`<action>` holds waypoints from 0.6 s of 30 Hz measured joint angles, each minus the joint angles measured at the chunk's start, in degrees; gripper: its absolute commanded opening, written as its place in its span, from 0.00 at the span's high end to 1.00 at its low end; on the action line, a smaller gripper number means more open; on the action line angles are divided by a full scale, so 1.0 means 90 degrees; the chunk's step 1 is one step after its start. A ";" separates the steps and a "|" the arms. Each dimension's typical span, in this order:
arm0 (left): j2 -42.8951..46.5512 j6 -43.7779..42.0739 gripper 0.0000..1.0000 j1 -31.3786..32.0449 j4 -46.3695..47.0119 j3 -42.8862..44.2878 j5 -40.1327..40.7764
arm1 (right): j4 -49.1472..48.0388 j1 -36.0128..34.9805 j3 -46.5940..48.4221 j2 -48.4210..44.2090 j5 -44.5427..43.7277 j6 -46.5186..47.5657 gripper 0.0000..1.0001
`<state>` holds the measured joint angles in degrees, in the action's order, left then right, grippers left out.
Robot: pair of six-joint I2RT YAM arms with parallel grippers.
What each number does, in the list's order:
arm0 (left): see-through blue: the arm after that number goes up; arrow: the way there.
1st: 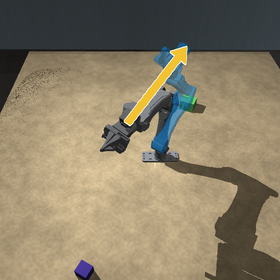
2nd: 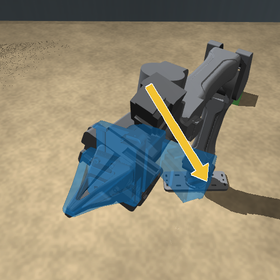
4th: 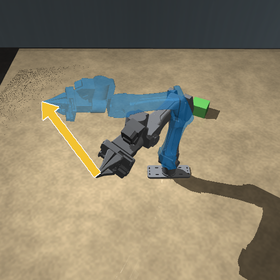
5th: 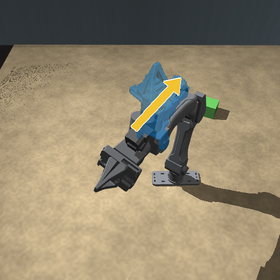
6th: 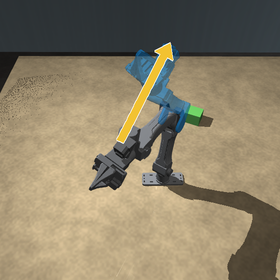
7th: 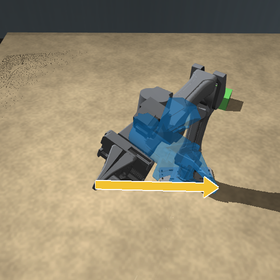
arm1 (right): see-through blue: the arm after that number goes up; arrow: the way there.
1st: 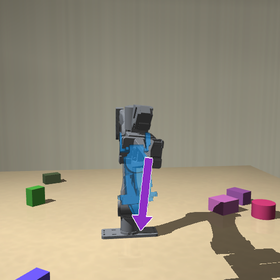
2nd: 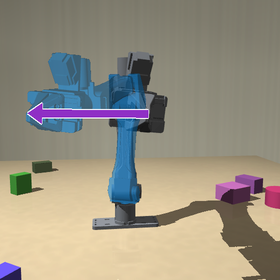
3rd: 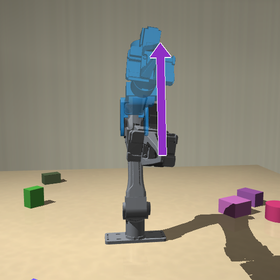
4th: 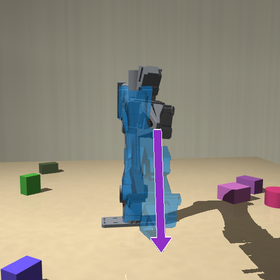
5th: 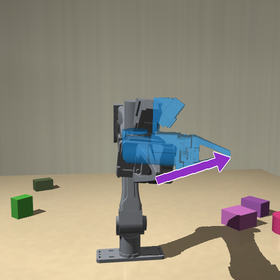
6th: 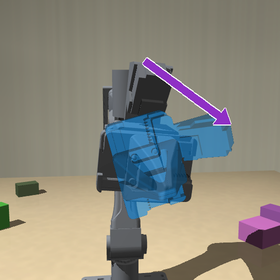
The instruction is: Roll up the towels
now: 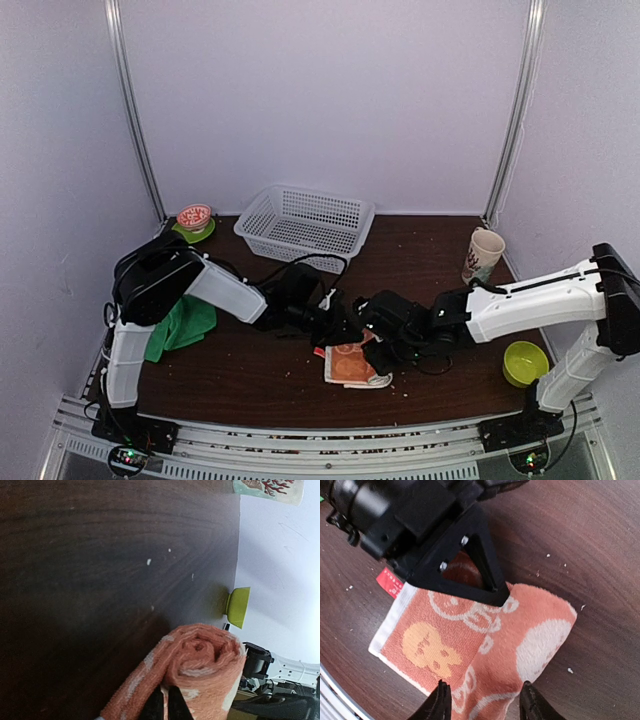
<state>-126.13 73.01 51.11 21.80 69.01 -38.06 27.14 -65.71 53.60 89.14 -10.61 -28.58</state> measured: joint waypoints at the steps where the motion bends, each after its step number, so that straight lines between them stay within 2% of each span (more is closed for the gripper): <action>1: -0.0027 0.0000 0.94 0.0000 0.0000 0.0000 0.0000 | -0.0015 0.0102 -0.0024 -0.0143 0.0085 -0.0051 0.50; 9: -0.0073 0.0000 0.94 0.0000 -0.0027 0.0112 0.0017 | -0.0614 0.1027 -0.0835 -0.1071 0.0950 -0.1030 0.46; 18: -0.0117 -0.0002 0.94 0.0000 -0.0070 0.0131 0.0017 | -0.1197 0.1484 -0.1897 -0.1676 0.1394 -0.1945 0.44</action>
<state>-127.17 72.99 51.11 21.17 70.19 -37.91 16.36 -52.36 36.53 74.06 1.93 -46.09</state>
